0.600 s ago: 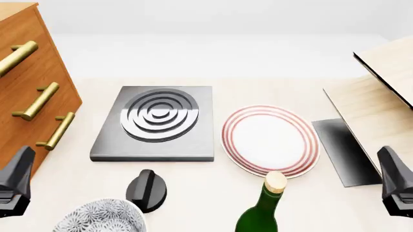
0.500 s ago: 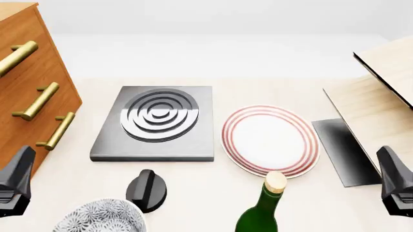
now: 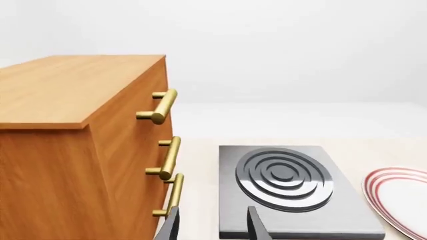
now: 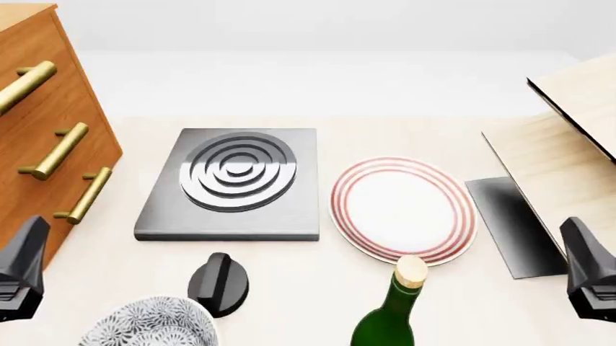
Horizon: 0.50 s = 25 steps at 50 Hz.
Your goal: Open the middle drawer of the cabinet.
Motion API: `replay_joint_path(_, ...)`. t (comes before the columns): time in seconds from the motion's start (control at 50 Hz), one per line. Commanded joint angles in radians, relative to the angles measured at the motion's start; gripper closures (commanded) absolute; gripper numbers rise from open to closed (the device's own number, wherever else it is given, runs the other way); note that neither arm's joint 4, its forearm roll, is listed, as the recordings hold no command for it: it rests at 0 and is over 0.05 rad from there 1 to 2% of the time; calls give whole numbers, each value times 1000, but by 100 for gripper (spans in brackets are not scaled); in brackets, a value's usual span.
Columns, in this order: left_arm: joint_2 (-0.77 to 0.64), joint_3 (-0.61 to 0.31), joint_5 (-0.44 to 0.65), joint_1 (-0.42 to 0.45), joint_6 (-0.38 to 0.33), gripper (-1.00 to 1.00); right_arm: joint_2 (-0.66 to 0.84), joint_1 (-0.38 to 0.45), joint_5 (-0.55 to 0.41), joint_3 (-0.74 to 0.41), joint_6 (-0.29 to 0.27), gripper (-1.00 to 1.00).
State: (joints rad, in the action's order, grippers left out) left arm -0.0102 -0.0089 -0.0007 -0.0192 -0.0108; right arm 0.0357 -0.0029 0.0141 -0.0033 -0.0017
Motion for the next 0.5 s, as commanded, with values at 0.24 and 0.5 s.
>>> replay_joint_path(0.24, 4, -99, 33, 27, -106, -100, -3, 0, 0, 0, 1, -100)
replay_joint_path(0.5, -211, -128, -95, 26, -162, -100, -3, 0, 0, 0, 1, -100)
